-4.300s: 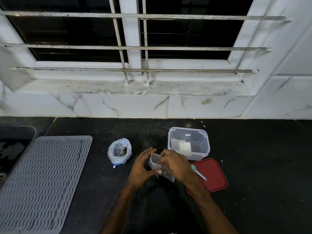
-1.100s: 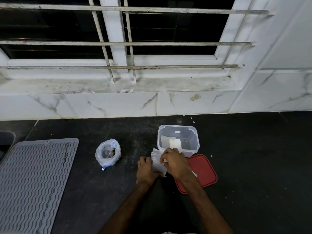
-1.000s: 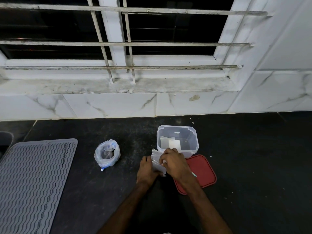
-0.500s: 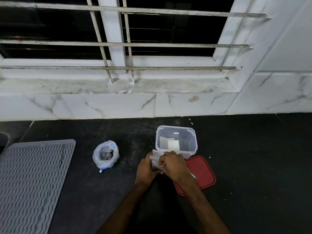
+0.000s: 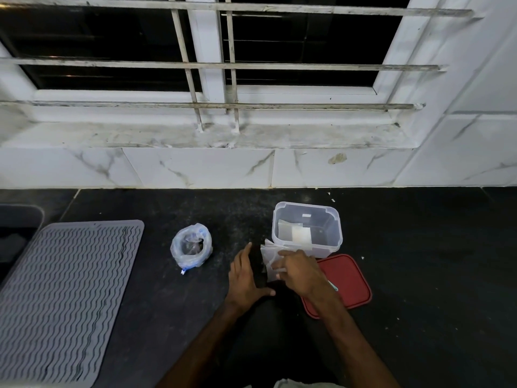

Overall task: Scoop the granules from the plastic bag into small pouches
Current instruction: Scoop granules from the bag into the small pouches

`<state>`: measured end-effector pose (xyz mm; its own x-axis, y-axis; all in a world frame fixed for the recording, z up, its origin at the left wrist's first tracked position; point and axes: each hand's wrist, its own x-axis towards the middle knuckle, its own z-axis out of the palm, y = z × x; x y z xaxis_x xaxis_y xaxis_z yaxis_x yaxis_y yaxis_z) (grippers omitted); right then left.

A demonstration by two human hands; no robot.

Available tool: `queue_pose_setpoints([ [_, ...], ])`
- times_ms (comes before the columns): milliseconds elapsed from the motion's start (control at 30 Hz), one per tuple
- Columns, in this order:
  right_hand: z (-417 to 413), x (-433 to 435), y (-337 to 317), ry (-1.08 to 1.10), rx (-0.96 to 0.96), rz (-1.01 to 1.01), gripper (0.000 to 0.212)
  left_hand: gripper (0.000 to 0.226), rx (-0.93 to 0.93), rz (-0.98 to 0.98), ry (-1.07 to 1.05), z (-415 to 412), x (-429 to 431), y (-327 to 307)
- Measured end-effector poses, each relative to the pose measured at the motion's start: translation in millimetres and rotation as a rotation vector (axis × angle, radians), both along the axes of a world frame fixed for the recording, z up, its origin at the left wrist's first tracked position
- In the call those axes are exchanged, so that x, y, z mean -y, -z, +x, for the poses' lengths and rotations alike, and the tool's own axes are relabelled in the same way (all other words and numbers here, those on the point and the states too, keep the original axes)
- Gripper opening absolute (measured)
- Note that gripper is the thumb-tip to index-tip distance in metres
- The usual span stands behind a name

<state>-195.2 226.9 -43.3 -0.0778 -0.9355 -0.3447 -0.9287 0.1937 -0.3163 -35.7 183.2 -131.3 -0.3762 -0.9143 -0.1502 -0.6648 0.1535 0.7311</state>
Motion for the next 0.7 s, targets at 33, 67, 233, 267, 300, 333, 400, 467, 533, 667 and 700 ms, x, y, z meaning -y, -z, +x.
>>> queue_pose_setpoints([
  [33,1.3,-0.4,1.5,0.012,0.004,0.017,0.04,0.136,-0.01,-0.017,-0.024,1.0,-2.9,-1.4],
  [67,3.4,0.4,1.0,0.023,0.003,0.046,0.044,0.134,-0.022,-0.033,-0.044,1.1,-5.8,-2.1],
  [233,6.7,2.0,-6.2,-0.037,-0.033,0.033,0.031,0.117,-0.053,-0.045,-0.04,-6.0,-18.2,-8.0],
  [267,5.7,1.6,-6.7,-0.055,-0.04,-0.019,0.027,0.116,-0.059,-0.038,-0.04,-6.6,-19.8,-8.2],
  [300,4.3,-0.5,-7.1,-0.064,-0.042,-0.049,0.026,0.115,-0.062,-0.03,-0.043,-7.0,-21.2,-7.9],
  [333,3.7,0.4,-7.5,-0.061,-0.038,-0.051,0.025,0.114,-0.06,-0.022,-0.046,-6.6,-21.8,-6.3],
  [400,3.4,2.1,-8.7,-0.058,-0.03,-0.045,0.028,0.114,-0.048,-0.015,-0.048,-4.6,-22.4,-5.6],
  [467,2.4,2.2,-11.2,-0.059,-0.02,-0.027,0.032,0.113,-0.036,-0.007,-0.05,-2.4,-23.2,-6.0],
  [533,-1.6,-1.2,-11.5,-0.03,0.025,-0.112,0.032,0.114,-0.022,-0.004,-0.057,0.3,-23.5,-6.8],
  [667,-20.8,-8.1,-10.4,0.1,0.217,-0.281,0.017,0.115,-0.025,-0.019,-0.054,7.3,-26.9,-9.2],
  [700,-27.6,-9.9,-10.6,0.165,0.264,-0.326,0.012,0.114,-0.027,-0.025,-0.052,11.4,-27.1,-9.9],
])
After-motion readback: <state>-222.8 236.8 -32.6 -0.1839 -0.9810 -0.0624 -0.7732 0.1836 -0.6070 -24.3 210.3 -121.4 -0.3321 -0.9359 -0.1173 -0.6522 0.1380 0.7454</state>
